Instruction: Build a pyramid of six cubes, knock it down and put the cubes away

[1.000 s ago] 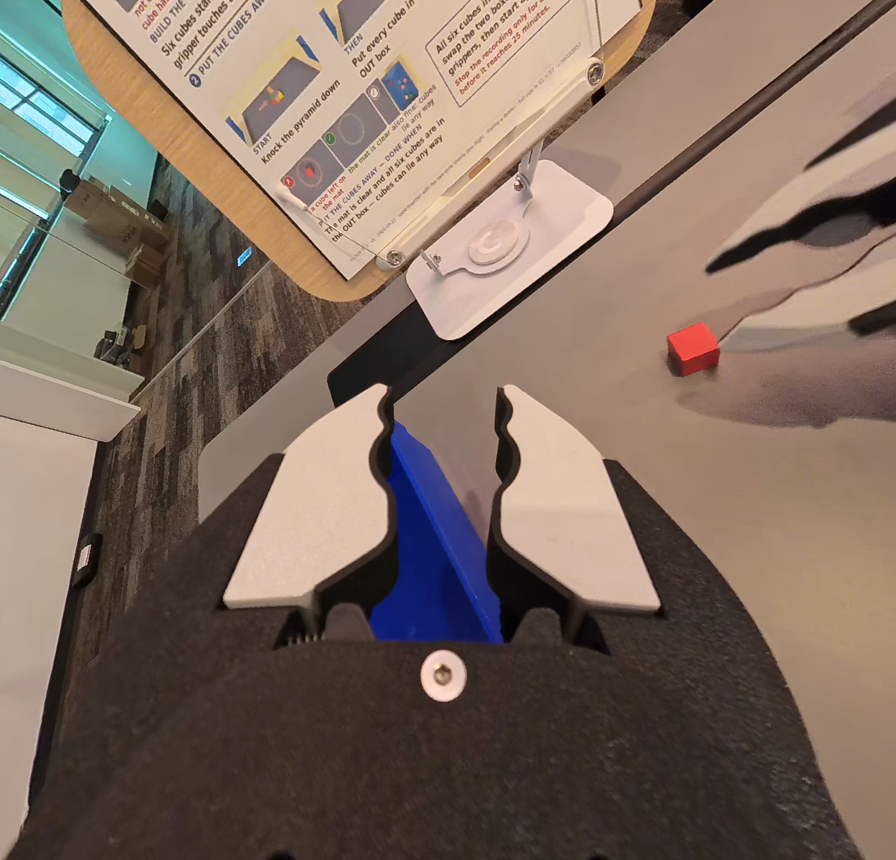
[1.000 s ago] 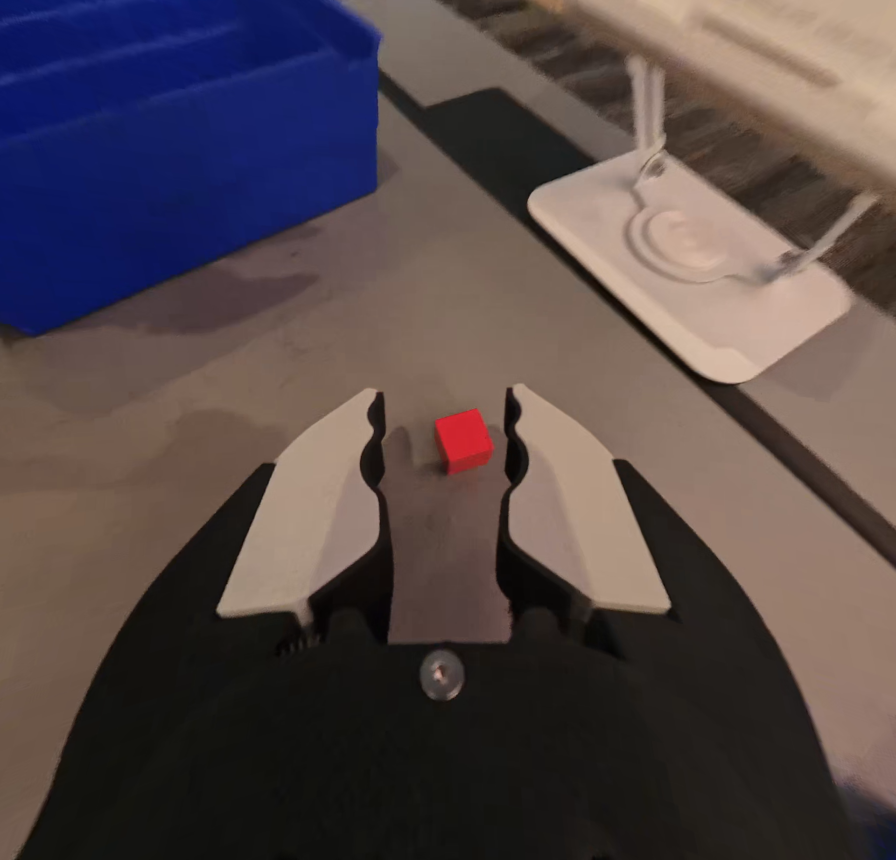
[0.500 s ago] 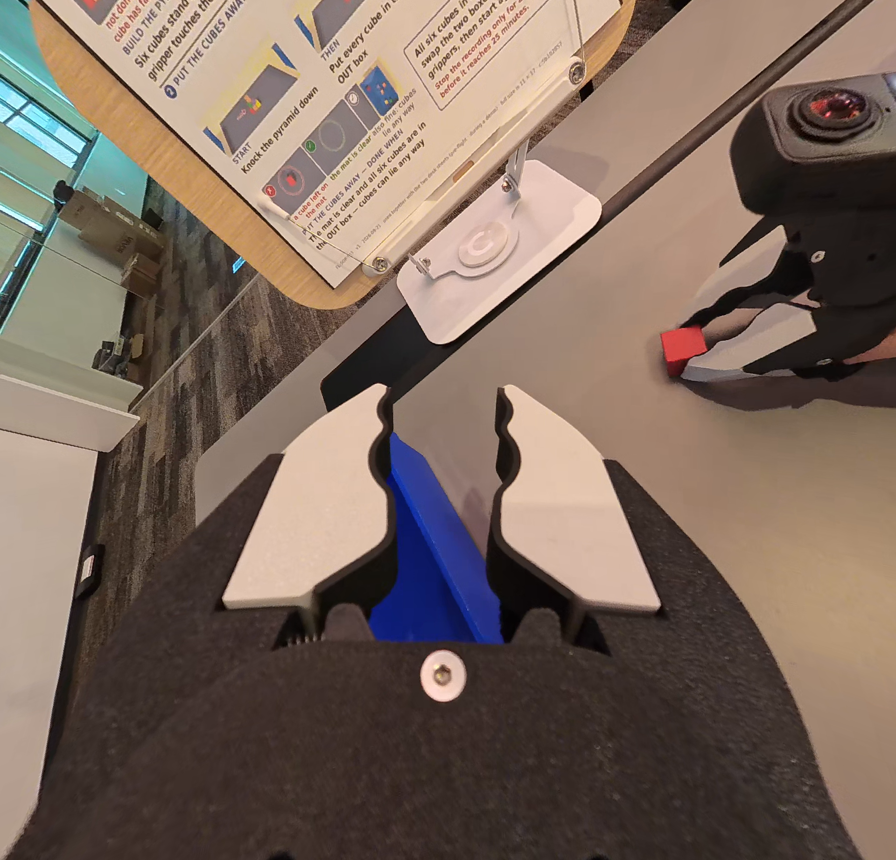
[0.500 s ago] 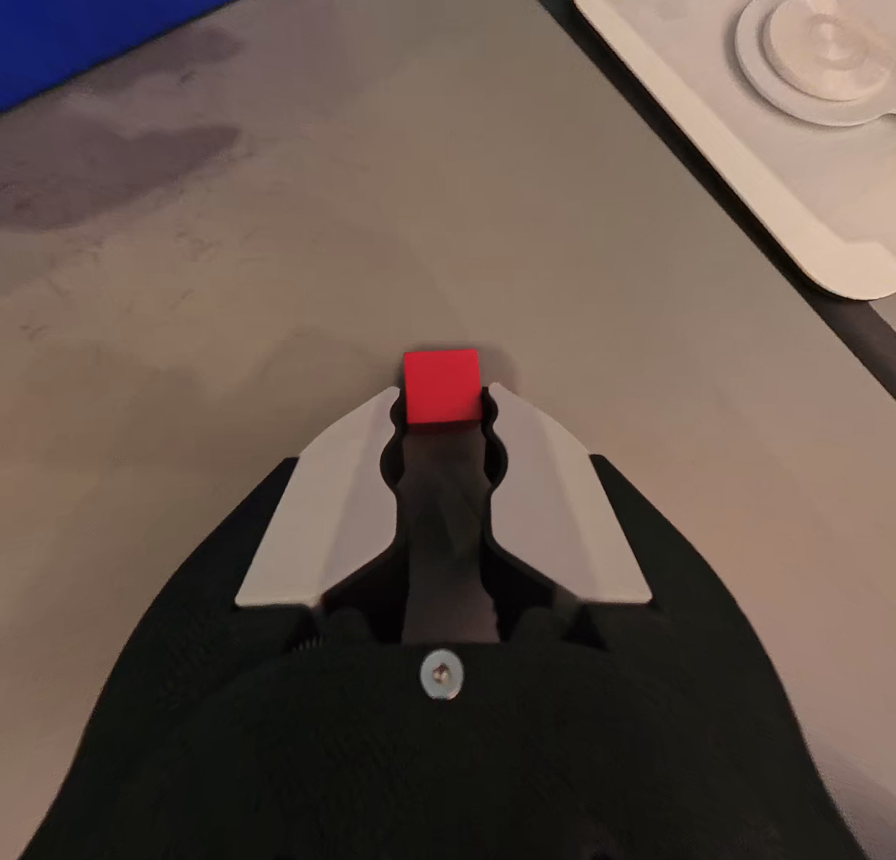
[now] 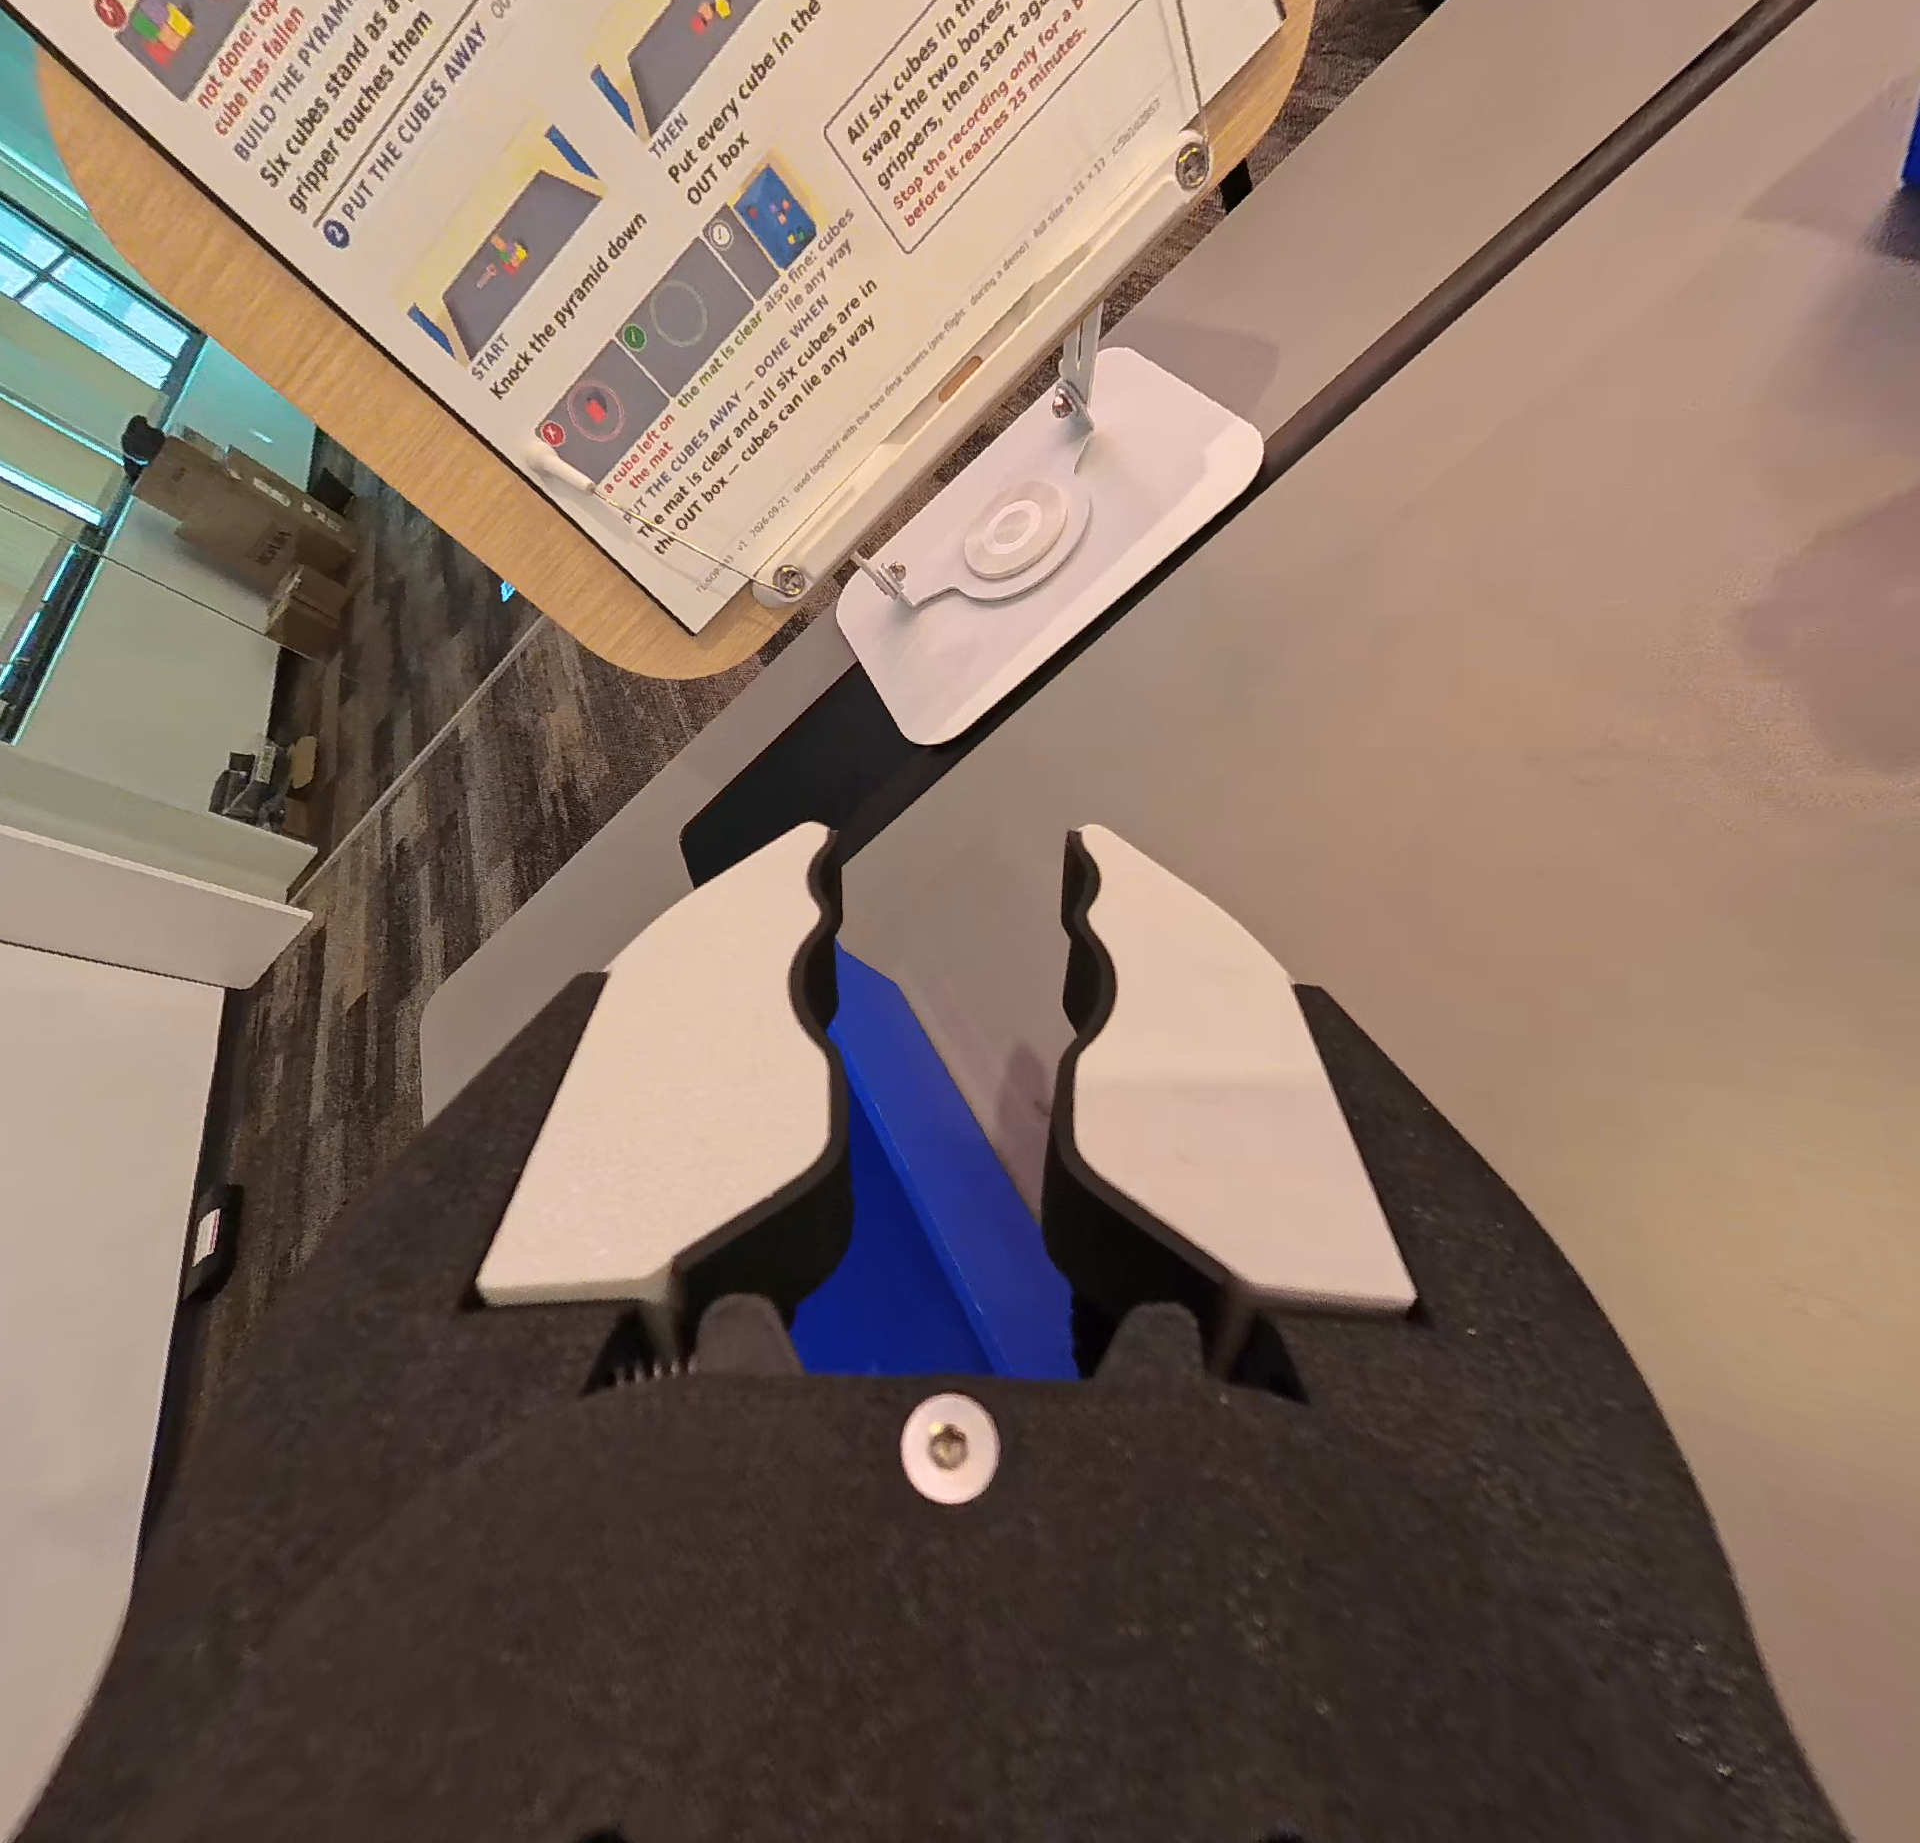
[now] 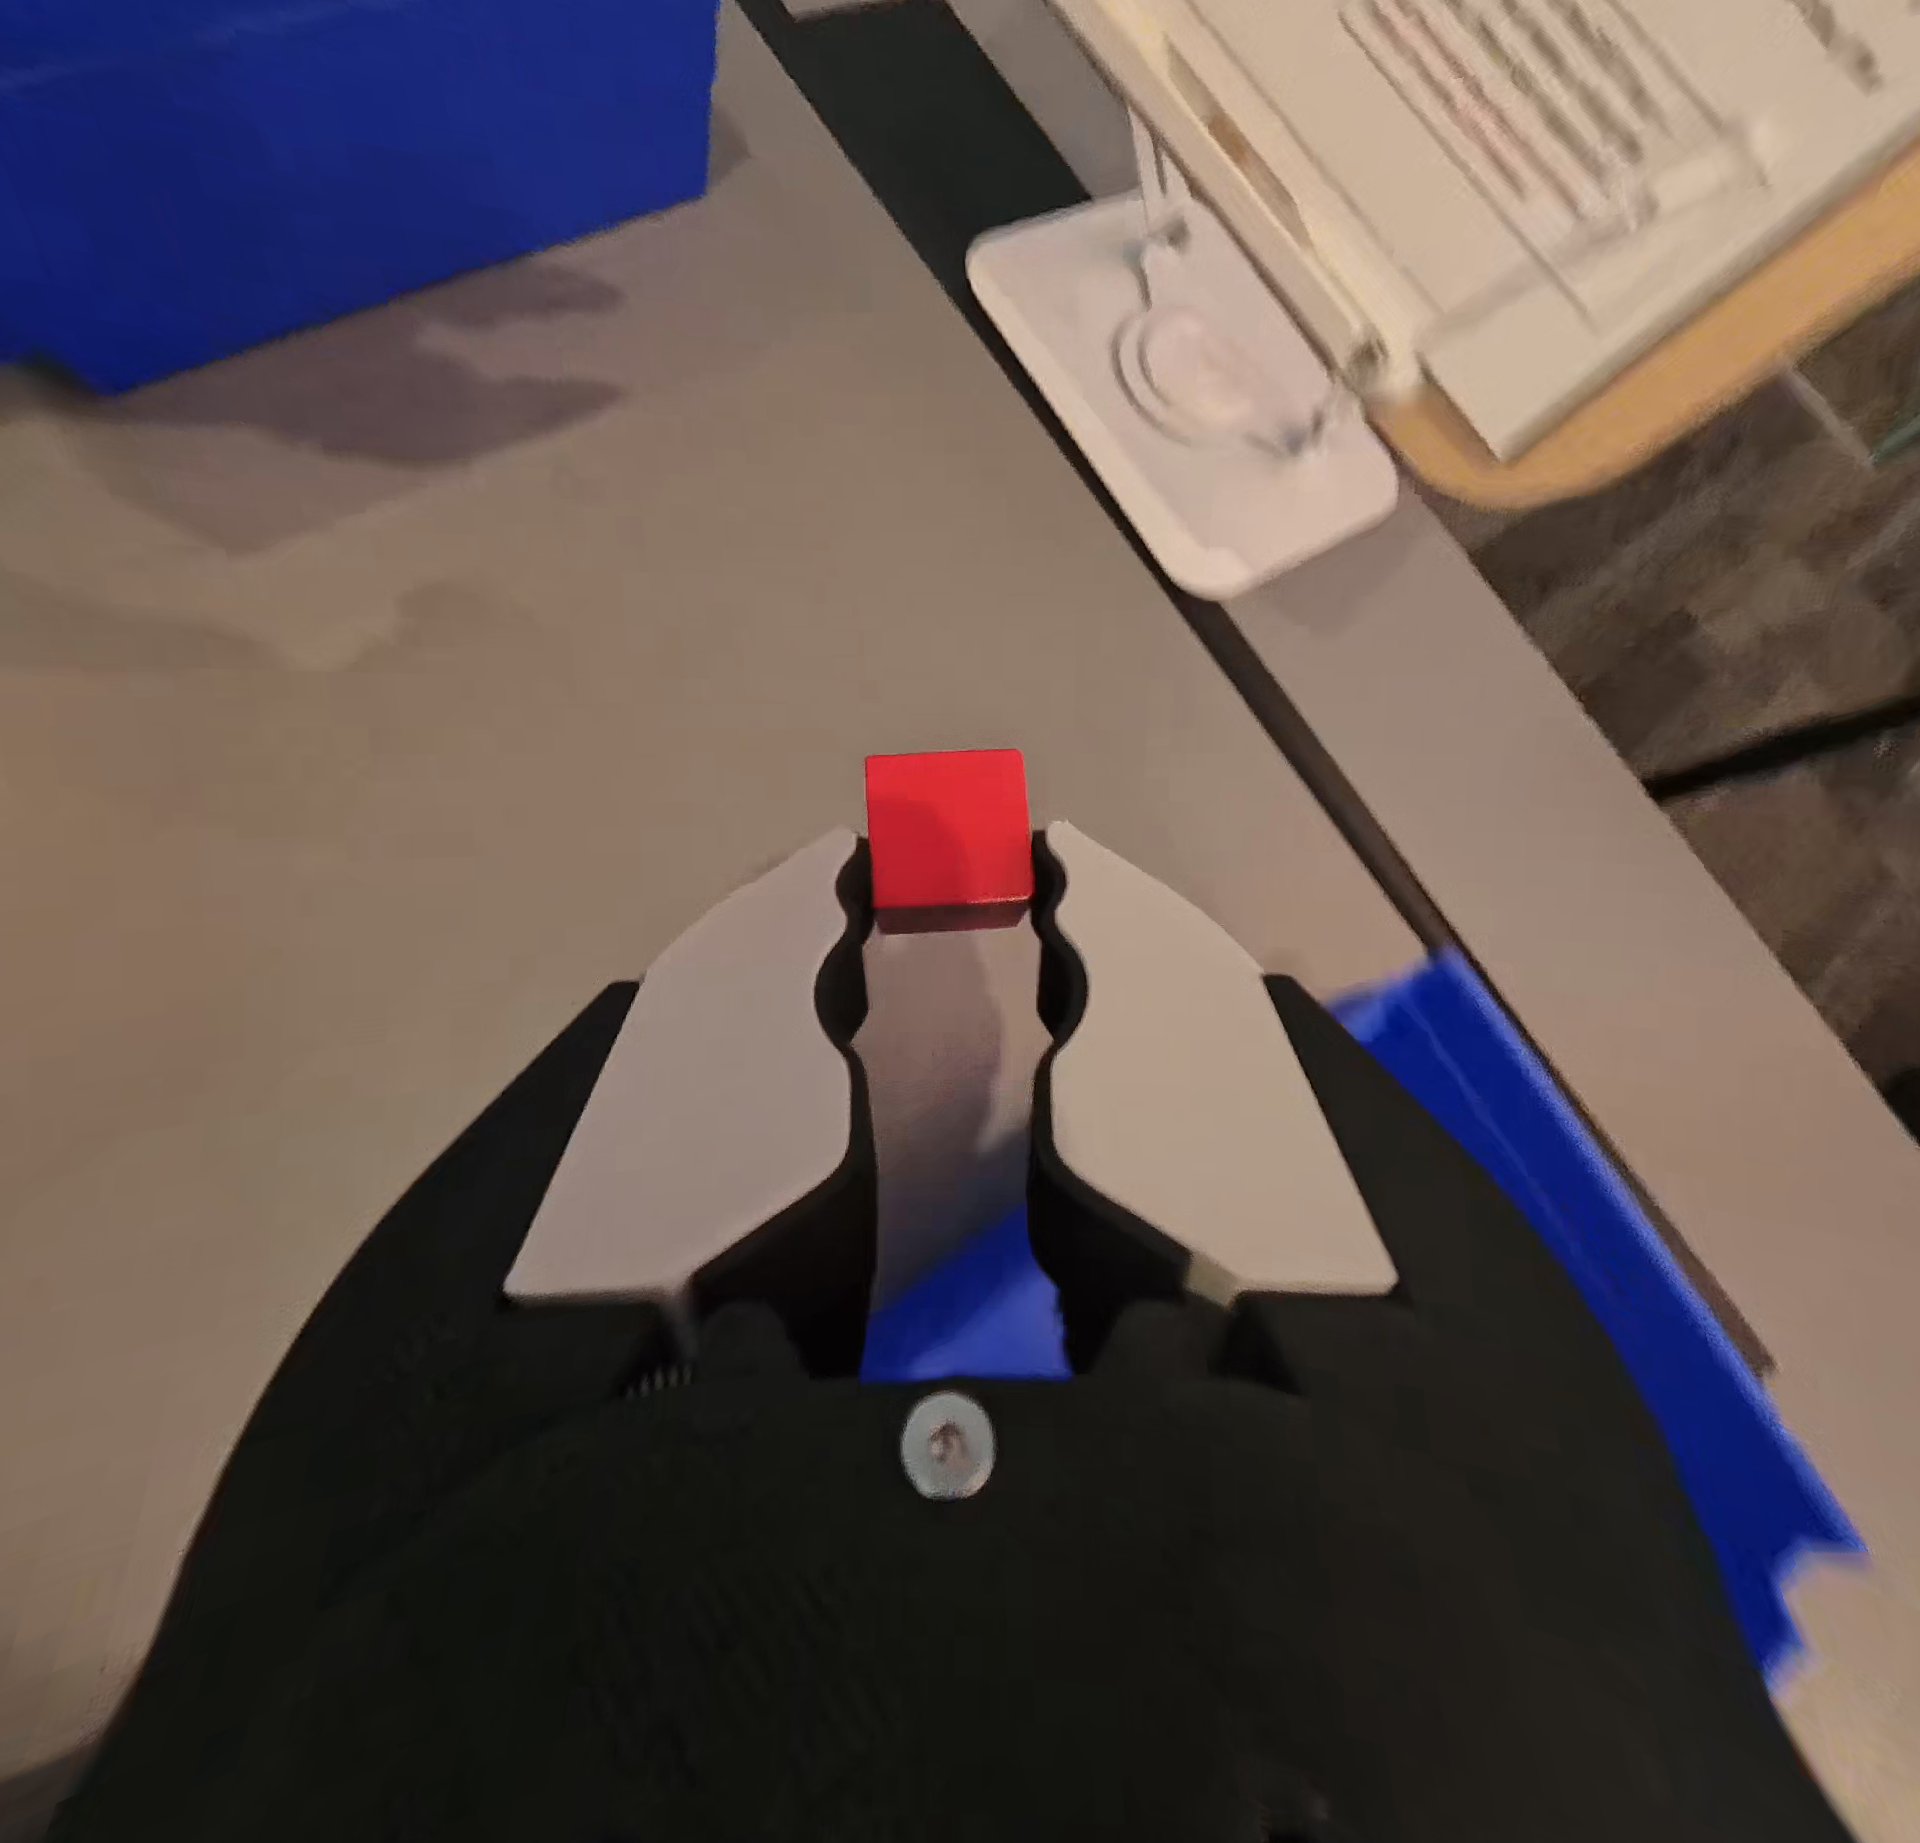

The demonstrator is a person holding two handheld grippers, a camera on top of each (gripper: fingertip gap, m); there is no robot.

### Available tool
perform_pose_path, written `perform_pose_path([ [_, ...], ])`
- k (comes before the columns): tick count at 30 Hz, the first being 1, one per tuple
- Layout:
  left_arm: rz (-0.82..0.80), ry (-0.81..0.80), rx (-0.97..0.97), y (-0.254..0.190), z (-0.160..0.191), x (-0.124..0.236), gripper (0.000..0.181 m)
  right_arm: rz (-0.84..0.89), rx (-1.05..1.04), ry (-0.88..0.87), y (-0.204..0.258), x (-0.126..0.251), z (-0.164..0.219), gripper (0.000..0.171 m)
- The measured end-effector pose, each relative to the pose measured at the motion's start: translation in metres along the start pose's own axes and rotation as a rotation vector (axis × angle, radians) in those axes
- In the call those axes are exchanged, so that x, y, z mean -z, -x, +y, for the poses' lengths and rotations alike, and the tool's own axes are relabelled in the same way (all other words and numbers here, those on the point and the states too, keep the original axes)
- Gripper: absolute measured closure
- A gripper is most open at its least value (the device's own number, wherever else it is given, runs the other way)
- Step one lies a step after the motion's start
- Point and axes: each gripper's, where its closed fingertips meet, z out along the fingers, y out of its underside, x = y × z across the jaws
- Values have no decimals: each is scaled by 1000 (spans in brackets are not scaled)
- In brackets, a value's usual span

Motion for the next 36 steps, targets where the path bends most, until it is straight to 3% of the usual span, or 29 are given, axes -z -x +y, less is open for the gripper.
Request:
perform_pose_path([
  [4,8,-12,4,0,-2,5,141,27,-138,149,-33,46,82,141],
  [8,12,-29,15,1,-5,8,141,-58,-235,348,-37,57,166,140],
  [10,14,-22,11,0,-4,6,141,-104,-296,408,-35,54,189,140],
  [21,13,13,-18,-8,1,-1,141,-254,-234,553,-22,-7,217,140],
  [27,13,16,-12,-6,3,-2,141,-242,-267,499,-28,-15,213,140],
  [31,11,17,-10,-5,3,-1,140,-192,-301,454,-38,-9,206,131],
  [34,11,29,1,5,8,3,138,-131,-379,320,-54,16,178,123],
  [36,-12,32,51,27,15,11,134,66,-439,198,-86,52,158,122],
])
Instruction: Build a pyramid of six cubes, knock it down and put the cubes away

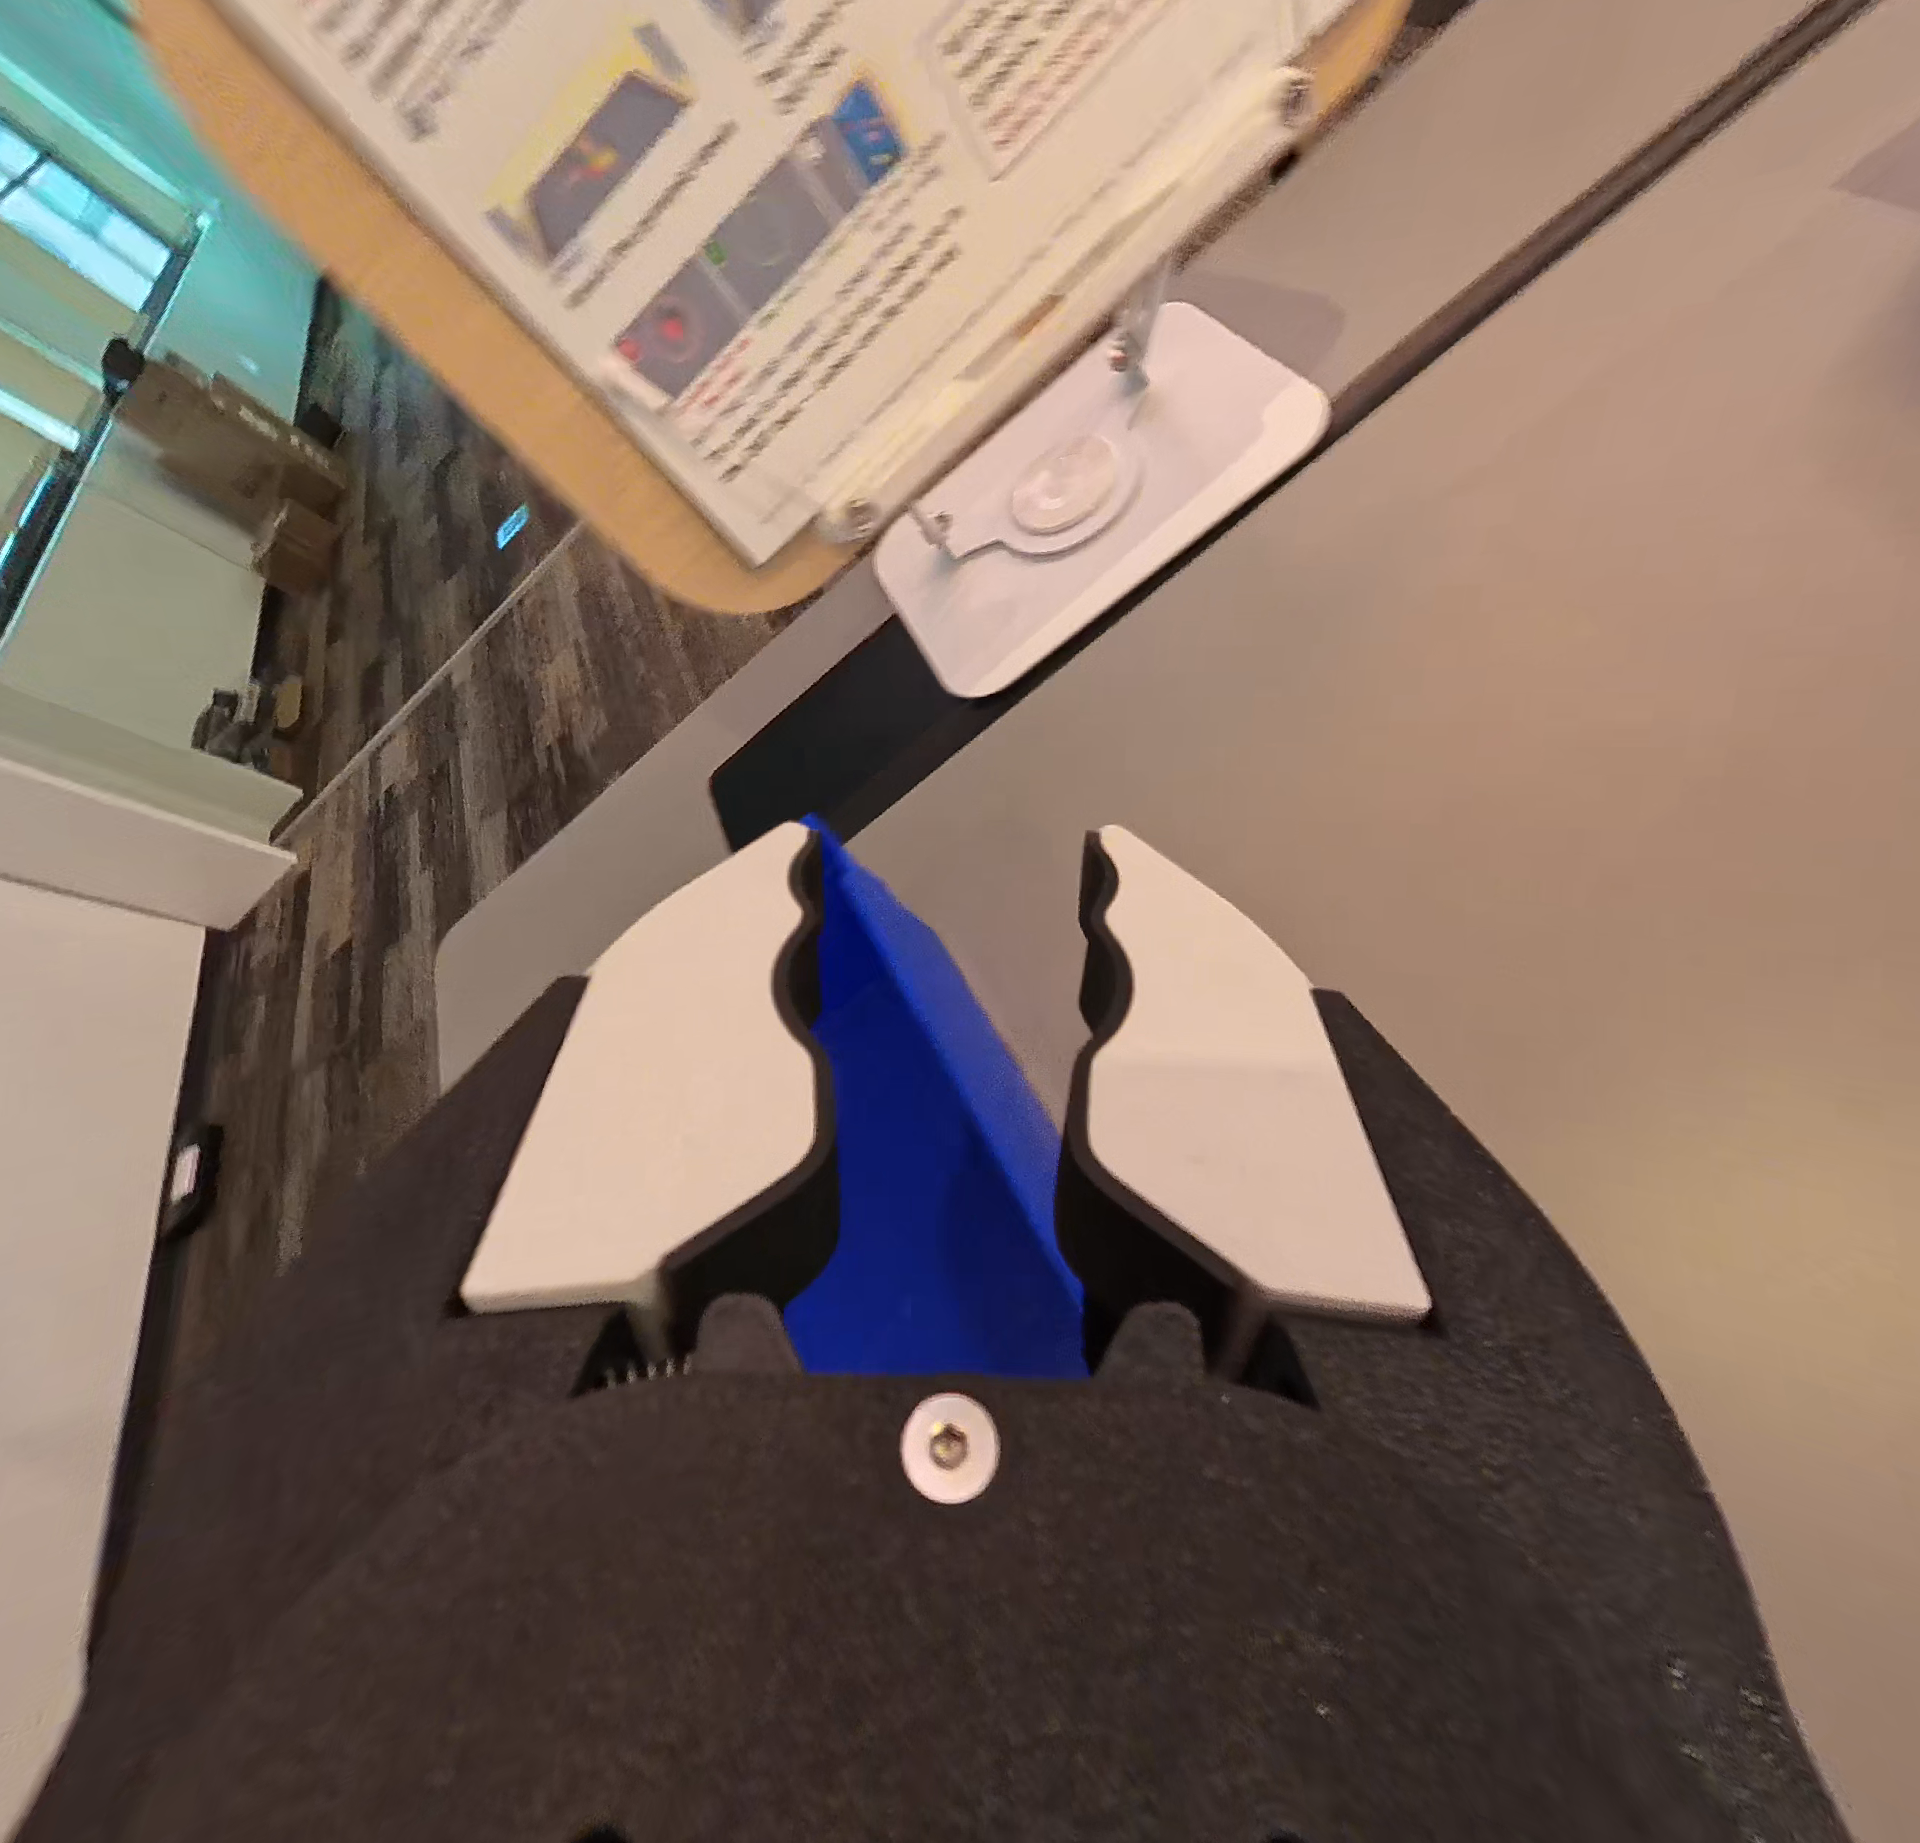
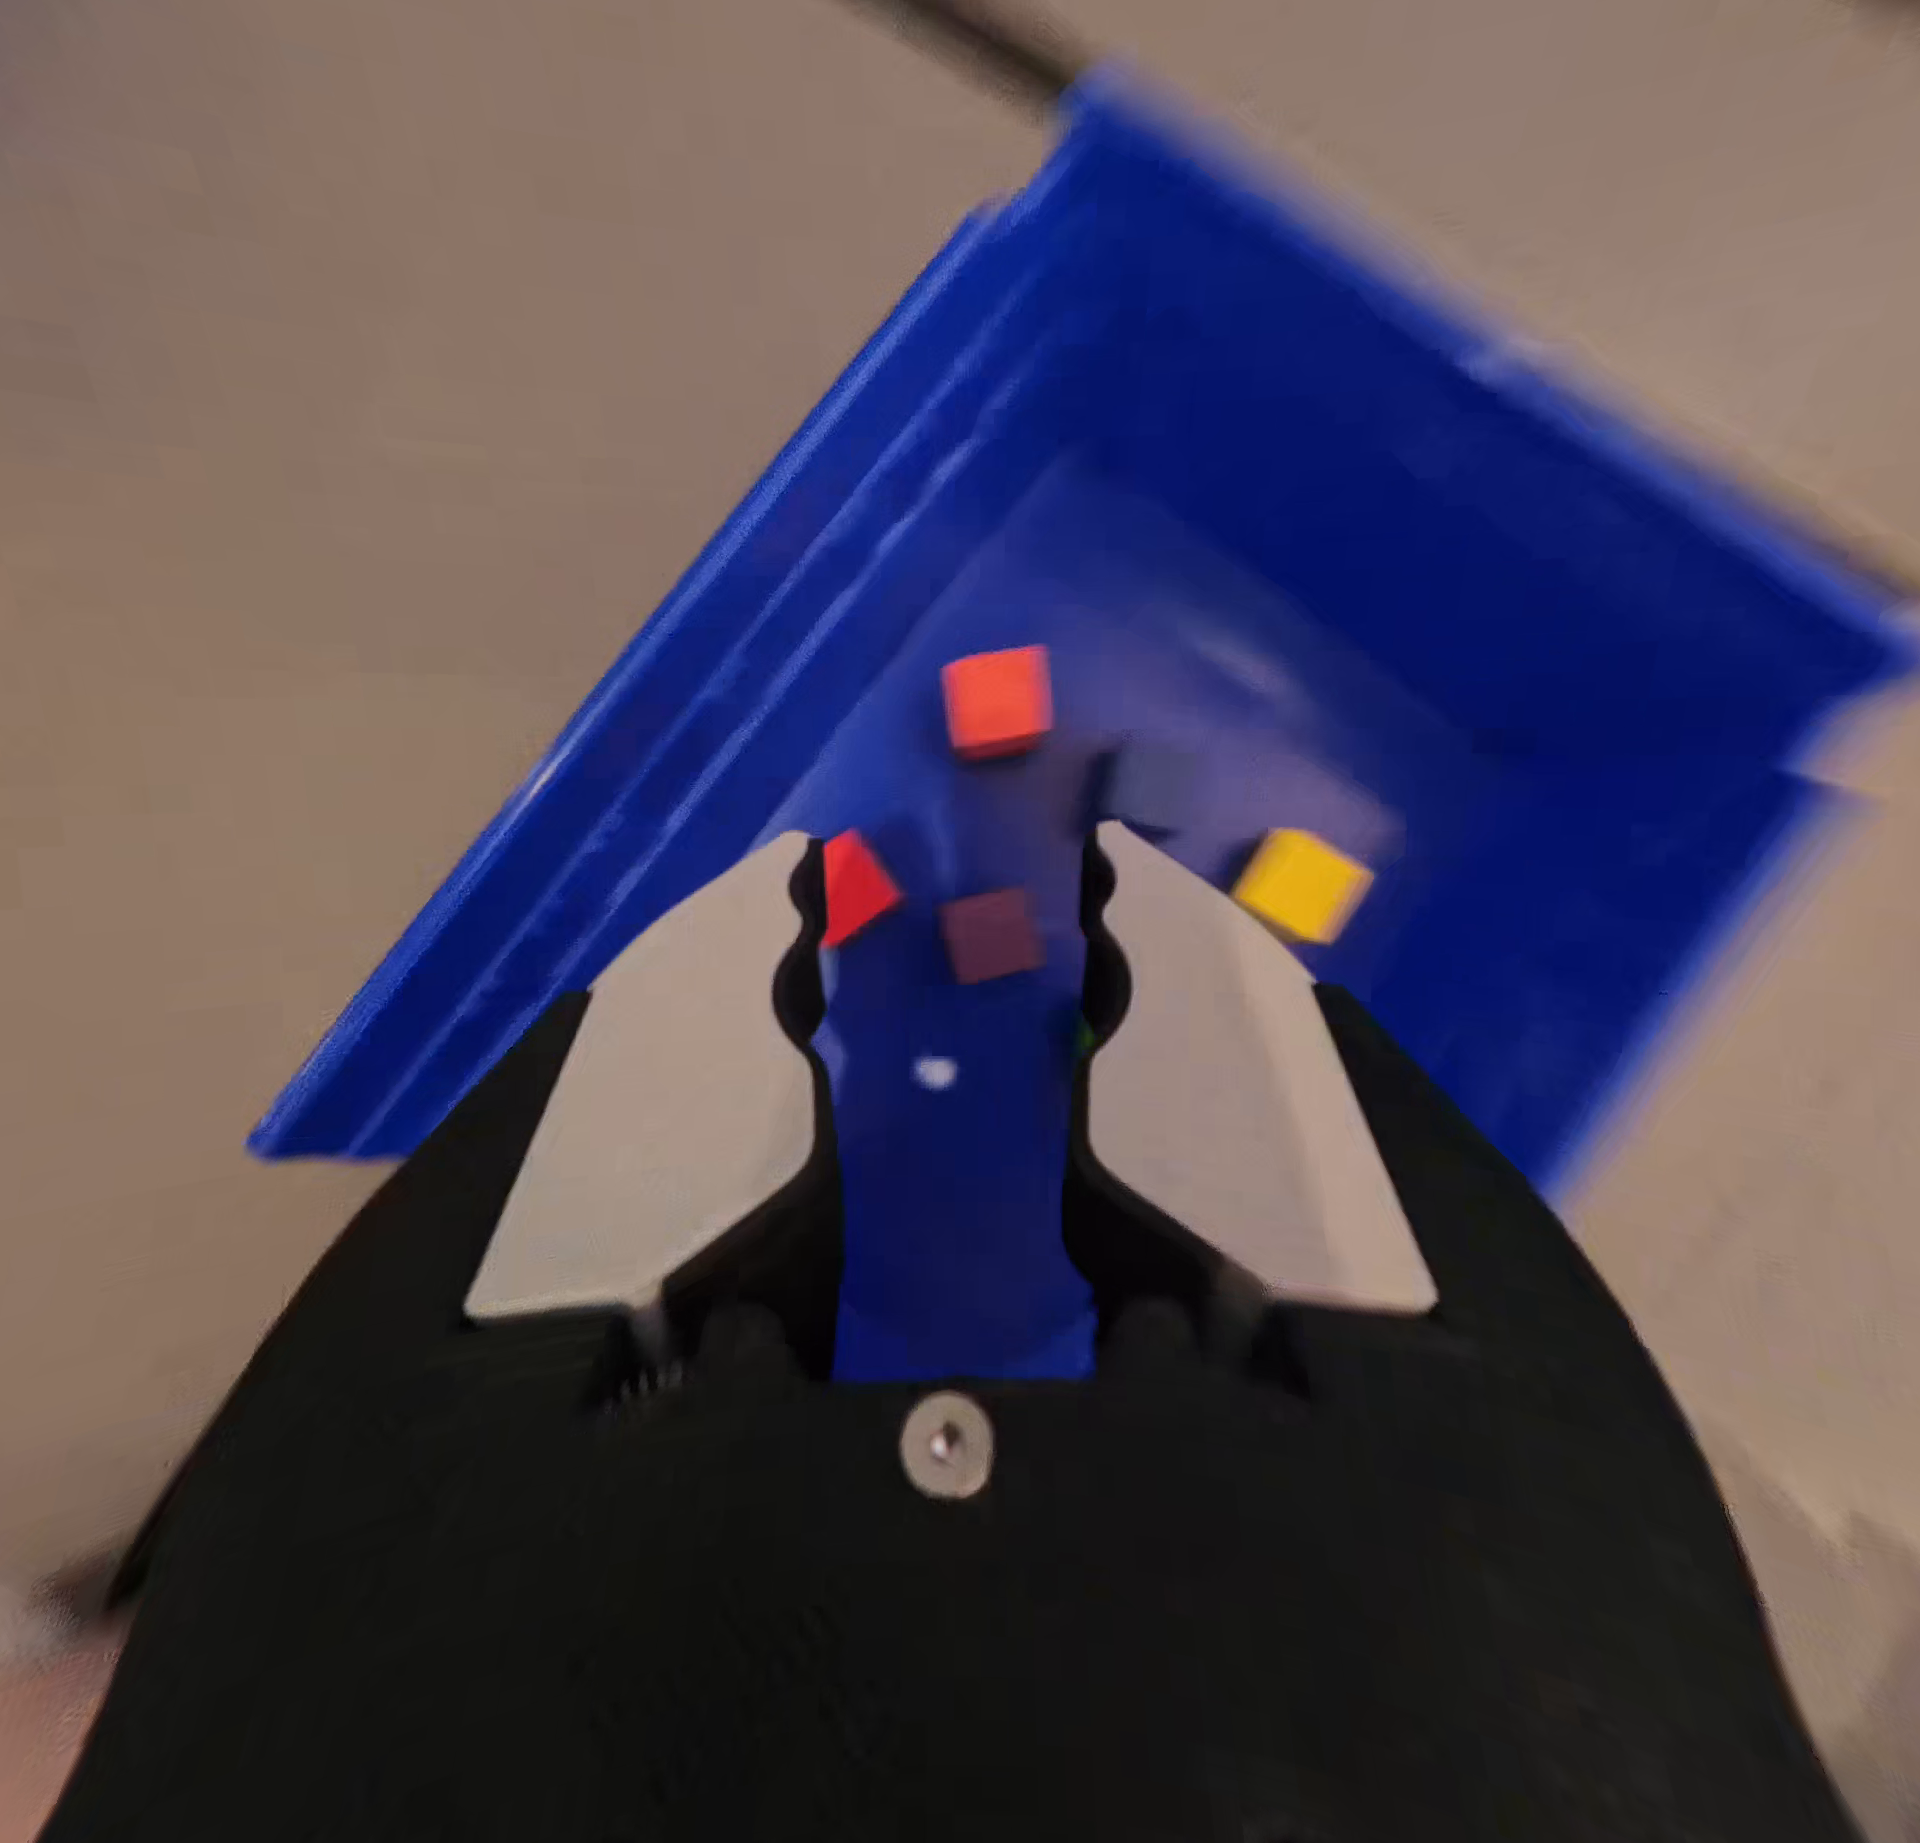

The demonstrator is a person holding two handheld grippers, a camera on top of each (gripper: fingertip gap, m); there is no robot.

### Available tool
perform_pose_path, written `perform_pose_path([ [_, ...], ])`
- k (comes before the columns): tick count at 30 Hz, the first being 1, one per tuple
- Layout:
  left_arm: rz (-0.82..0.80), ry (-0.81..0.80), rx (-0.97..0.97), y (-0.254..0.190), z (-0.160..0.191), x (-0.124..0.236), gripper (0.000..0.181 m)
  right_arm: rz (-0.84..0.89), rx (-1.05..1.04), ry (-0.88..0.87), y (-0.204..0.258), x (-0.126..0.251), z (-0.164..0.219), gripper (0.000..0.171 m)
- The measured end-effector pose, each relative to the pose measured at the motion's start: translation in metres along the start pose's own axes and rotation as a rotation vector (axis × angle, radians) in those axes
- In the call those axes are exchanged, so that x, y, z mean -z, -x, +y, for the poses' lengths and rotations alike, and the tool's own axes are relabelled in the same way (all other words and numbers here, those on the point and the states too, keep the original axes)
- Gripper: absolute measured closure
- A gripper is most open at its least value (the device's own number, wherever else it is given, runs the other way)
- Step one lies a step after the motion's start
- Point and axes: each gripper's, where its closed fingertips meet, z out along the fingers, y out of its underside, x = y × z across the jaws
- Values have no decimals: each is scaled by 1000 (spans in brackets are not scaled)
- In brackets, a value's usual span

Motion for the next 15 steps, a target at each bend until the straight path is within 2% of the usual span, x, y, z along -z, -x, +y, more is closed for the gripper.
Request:
perform_pose_path([
  [2,-27,4,104,33,13,12,130,207,-146,-172,-37,44,-14,123],
  [3,-37,15,162,50,23,17,127,274,-229,-212,-51,59,-9,124],
  [5,-68,77,261,83,55,25,120,357,-340,-149,-72,71,20,123],
  [8,-149,201,367,125,110,32,115,412,-402,27,-92,63,66,123],
  [11,-188,294,472,148,157,34,114,333,-465,116,-90,43,87,123],
  [15,-190,428,549,157,208,34,113,325,-509,203,-94,29,104,126],
])
